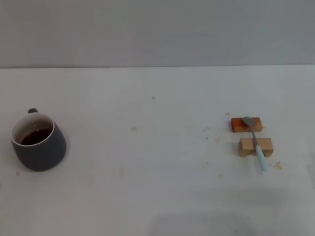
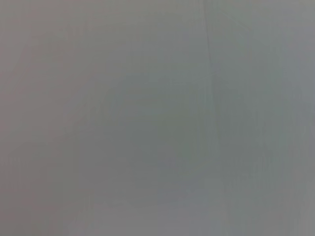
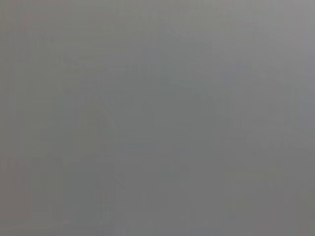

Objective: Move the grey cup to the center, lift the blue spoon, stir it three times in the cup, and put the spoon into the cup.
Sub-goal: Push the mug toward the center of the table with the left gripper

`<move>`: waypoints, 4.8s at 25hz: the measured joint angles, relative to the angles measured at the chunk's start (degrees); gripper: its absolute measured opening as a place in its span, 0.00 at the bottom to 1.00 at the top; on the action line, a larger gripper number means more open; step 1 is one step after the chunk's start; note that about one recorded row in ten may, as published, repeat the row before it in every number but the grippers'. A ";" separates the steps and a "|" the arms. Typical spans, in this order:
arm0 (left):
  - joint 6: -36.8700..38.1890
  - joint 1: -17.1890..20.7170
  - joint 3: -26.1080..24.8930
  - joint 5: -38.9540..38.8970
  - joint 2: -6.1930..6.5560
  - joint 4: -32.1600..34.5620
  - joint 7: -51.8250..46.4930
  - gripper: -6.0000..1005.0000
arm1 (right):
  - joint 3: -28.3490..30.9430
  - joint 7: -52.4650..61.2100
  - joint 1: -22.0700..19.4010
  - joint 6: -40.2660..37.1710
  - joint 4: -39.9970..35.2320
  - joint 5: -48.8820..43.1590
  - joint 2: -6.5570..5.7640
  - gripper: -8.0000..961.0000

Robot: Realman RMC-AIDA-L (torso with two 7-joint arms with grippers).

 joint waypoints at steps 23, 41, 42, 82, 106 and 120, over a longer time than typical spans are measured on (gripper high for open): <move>-3.61 -3.58 -0.01 0.00 0.23 3.25 0.80 0.00 | 0.00 0.00 0.11 0.09 0.09 0.00 0.08 0.80; -14.19 -11.08 2.76 0.72 0.07 3.88 13.10 0.00 | 0.00 0.00 -0.39 -0.52 0.38 0.00 0.01 0.80; -14.19 -11.08 2.76 0.72 0.07 3.88 13.10 0.00 | 0.00 0.00 -0.39 -0.52 0.38 0.00 0.01 0.80; -15.83 -13.43 10.92 0.45 0.18 2.34 14.26 0.00 | 0.00 0.00 -0.35 -0.60 0.44 -0.02 0.01 0.80; -15.76 -14.98 20.62 0.71 -0.12 -5.26 14.23 0.00 | 0.00 0.00 0.02 -0.89 1.14 -0.22 -0.18 0.80; -15.90 -14.45 19.48 0.16 0.03 -3.71 14.33 0.00 | 0.00 0.00 -0.07 -0.88 1.15 -0.25 -0.17 0.79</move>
